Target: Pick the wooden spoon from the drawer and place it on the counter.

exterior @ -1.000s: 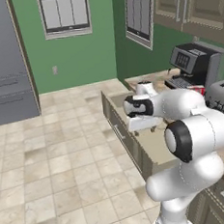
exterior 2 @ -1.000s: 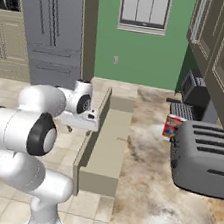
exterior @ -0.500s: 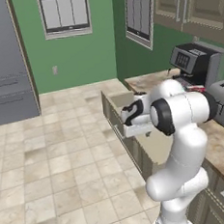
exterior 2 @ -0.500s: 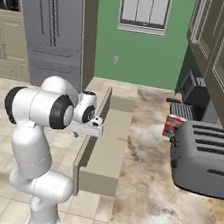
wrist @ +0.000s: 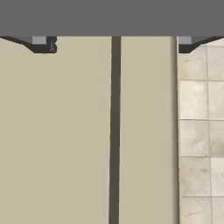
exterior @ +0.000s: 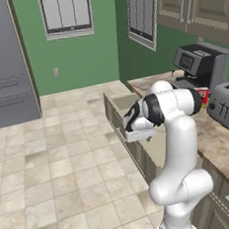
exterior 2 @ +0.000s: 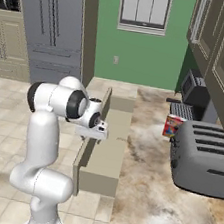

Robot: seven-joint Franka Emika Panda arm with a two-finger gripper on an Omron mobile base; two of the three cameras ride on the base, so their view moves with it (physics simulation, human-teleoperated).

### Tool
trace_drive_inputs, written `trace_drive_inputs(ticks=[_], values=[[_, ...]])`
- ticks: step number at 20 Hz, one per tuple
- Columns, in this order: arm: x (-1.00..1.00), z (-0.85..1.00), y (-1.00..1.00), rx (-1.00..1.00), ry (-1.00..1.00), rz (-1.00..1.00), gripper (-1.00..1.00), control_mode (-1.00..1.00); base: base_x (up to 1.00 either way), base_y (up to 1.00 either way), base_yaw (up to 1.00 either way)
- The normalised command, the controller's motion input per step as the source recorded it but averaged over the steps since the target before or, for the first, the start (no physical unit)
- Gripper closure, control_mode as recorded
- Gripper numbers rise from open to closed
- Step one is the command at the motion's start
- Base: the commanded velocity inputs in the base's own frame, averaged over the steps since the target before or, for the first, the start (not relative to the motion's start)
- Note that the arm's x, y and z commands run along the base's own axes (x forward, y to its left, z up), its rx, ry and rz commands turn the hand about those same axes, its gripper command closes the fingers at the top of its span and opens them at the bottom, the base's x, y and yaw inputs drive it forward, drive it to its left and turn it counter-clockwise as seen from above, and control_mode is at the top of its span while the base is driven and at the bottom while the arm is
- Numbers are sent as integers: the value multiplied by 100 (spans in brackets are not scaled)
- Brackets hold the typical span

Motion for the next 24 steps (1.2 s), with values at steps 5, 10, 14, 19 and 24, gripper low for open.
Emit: trace_drive_inputs(ticks=[5, 10, 14, 19, 24], values=[[11, -87, 54, 6, 1, 0, -100, -100, 0, 0, 0], [-1, -65, 93, 22, -1, 0, -100, -100, 0, 0, 0], [-6, -54, 100, 8, -9, 0, -100, -100, 0, 0, 0], [0, -47, 100, -4, -11, 0, -100, -100, 0, 0, 0], [0, -25, 100, -13, -7, 0, -100, -100, 0, 0, 0]])
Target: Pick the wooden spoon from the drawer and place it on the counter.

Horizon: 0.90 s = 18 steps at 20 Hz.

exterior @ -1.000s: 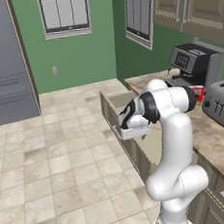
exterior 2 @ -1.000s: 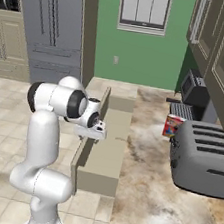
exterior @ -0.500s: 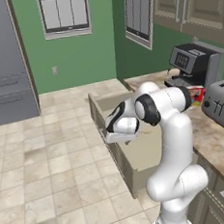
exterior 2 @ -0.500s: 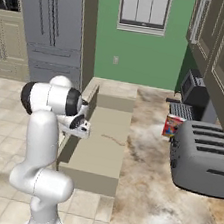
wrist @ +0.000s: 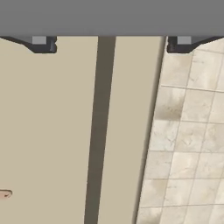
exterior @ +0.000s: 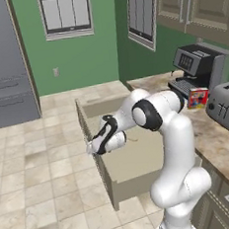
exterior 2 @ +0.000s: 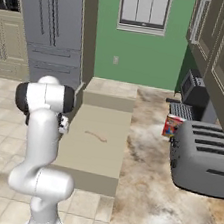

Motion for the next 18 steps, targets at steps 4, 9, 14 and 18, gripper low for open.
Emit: trace_drive_inputs(ticks=[4, 9, 14, 18], values=[[2, 23, 100, -5, -4, 0, -100, -100, 0, 0, 0], [9, 97, 41, 5, -6, 7, -100, -100, 0, 0, 0], [4, 100, -20, 14, -4, 20, -100, -100, 0, 0, 0], [10, 100, -37, 11, -1, 22, -100, -100, 0, 0, 0]])
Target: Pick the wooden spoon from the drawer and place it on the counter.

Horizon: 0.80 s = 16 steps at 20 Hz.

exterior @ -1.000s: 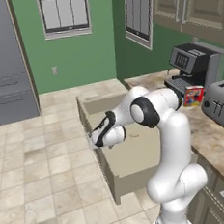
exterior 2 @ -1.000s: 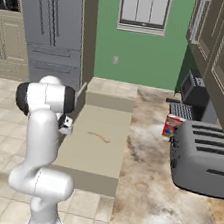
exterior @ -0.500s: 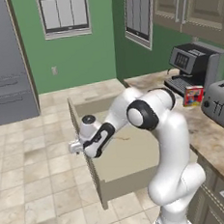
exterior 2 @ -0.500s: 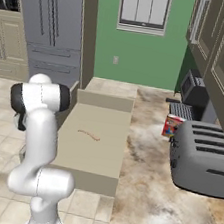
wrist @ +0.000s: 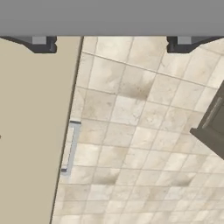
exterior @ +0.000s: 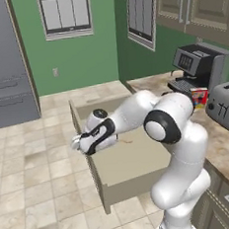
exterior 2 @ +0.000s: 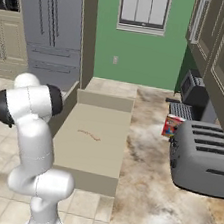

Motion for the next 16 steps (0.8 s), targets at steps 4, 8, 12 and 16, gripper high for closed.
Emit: trace_drive_inputs(ticks=[4, 8, 12, 16], values=[[15, 100, -47, 5, 6, 16, -100, -100, 0, 0, 0], [31, 100, -49, 0, 32, 2, -100, -100, 0, 0, 0], [37, 100, -49, -10, 61, 0, -100, -100, 0, 0, 0], [53, 100, -20, -28, 69, 16, -100, -100, 0, 0, 0]])
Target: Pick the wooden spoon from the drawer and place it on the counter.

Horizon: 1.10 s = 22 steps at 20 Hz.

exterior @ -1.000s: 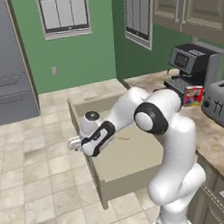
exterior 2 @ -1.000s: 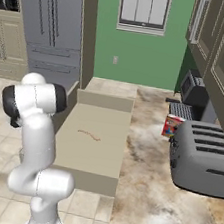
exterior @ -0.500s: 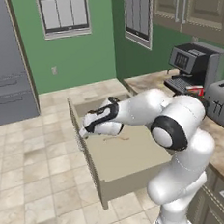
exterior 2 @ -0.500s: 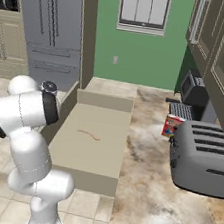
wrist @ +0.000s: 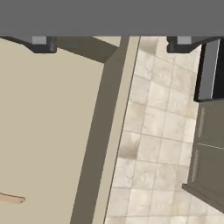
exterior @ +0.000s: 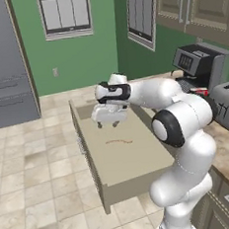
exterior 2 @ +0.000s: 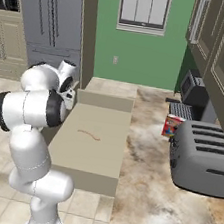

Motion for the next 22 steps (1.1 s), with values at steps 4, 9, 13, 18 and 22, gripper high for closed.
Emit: trace_drive_inputs(ticks=[4, 9, 13, 18, 22], values=[[45, 68, -33, -39, 40, 34, -100, -100, 0, 0, 0], [12, -31, -57, -37, -1, 54, -100, -100, 0, 0, 0], [0, -71, -58, -23, -12, 58, -100, -100, 0, 0, 0], [0, -66, -58, -4, -13, 44, -100, -100, 0, 0, 0], [0, -65, -48, 0, -2, 21, -100, -100, 0, 0, 0]])
